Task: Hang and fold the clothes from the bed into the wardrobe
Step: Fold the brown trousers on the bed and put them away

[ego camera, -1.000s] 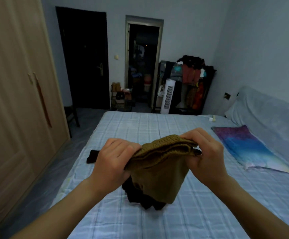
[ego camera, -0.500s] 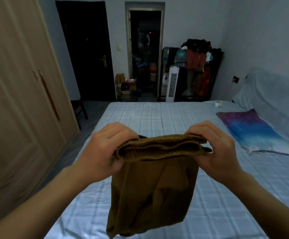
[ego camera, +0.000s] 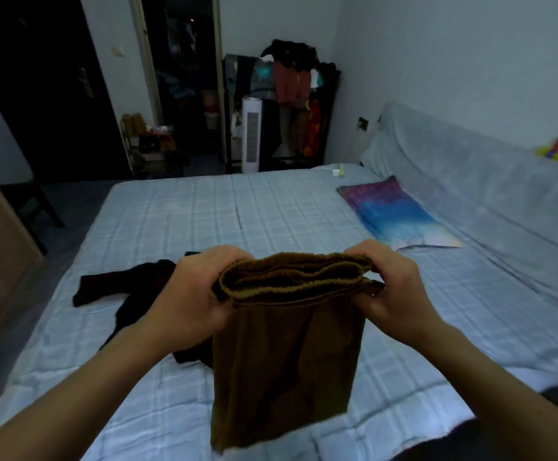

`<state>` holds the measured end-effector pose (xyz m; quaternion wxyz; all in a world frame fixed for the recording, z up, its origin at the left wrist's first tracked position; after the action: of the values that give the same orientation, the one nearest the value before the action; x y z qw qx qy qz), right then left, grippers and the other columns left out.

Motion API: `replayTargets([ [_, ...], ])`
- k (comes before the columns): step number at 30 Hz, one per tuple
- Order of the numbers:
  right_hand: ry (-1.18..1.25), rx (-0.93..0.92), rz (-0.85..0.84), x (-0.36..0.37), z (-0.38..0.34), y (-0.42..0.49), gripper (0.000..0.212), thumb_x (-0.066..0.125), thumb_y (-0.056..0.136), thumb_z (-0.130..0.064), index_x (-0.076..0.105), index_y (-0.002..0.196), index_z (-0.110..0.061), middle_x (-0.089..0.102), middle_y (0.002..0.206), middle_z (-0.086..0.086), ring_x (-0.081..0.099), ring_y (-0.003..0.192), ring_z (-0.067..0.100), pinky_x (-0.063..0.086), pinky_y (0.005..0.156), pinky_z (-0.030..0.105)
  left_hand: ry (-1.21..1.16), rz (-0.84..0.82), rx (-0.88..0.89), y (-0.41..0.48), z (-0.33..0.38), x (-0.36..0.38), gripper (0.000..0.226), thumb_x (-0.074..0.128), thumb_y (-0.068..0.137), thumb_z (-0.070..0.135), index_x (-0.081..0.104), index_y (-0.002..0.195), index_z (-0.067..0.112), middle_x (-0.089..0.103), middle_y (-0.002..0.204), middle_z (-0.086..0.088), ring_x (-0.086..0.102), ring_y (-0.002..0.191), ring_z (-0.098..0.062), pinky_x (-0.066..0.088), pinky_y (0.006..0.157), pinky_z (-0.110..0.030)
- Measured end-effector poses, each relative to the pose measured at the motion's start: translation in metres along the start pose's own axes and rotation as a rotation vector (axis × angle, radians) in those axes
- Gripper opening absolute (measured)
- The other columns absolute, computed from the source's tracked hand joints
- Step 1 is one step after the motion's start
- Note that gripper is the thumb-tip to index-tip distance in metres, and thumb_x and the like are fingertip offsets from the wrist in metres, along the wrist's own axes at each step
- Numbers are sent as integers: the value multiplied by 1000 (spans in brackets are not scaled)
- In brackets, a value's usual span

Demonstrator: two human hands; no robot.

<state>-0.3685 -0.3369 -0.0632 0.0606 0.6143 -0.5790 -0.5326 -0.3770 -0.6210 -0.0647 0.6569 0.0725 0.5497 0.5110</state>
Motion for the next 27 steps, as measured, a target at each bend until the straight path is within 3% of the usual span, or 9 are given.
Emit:
replayTargets([
  [3,-46,51,4,-13,23,-16,28,65,70,3,65,97,-6,63,89,0,62,82,13,51,73,26,-54,-5,16,14,-5,32,22,78,78,8,69,99,10,68,91,7,64,84,-1,50,73,-20],
  [8,-8,131,34,-26,77,-42,23,58,74,-6,65,95,-8,63,90,-3,64,83,13,52,71,31,-99,-99,39,37,-19,90,21,79,80,8,70,98,10,69,91,7,66,84,-7,54,72,-31],
  [11,35,187,0,-31,112,-53,27,60,70,2,65,94,-9,63,89,-2,64,82,16,52,70,33,-110,-147,-8,48,-25,122,27,81,77,3,70,100,10,69,92,7,67,85,-8,55,71,-34],
  [15,96,210,-76,-43,162,-50,34,63,68,8,65,95,-11,64,89,-4,66,82,13,51,71,26,-124,-178,-50,63,-35,161,34,81,77,2,68,106,14,68,97,11,66,89,-2,54,73,-26],
  [20,135,296,-130,-44,220,-32,39,69,67,6,65,101,-15,67,93,-11,66,85,3,46,74,13,-194,-173,-187,90,-58,196,27,80,83,14,67,107,16,67,94,15,68,84,-5,55,66,-27],
  [27,130,486,-271,45,346,-25,37,69,74,-1,60,102,-24,64,89,-16,62,80,1,42,67,8,-209,-212,-464,92,-176,285,23,81,81,12,65,97,17,66,82,9,65,75,-11,54,66,-39],
])
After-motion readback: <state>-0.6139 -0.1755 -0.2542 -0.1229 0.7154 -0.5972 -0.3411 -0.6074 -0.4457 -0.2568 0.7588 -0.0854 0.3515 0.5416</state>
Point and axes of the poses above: each hand's wrist, its own y-axis towards the middle knuckle, its own x-axis out of the palm, z = x × y, the point moved 1 cm from there along y, towards the middle knuckle
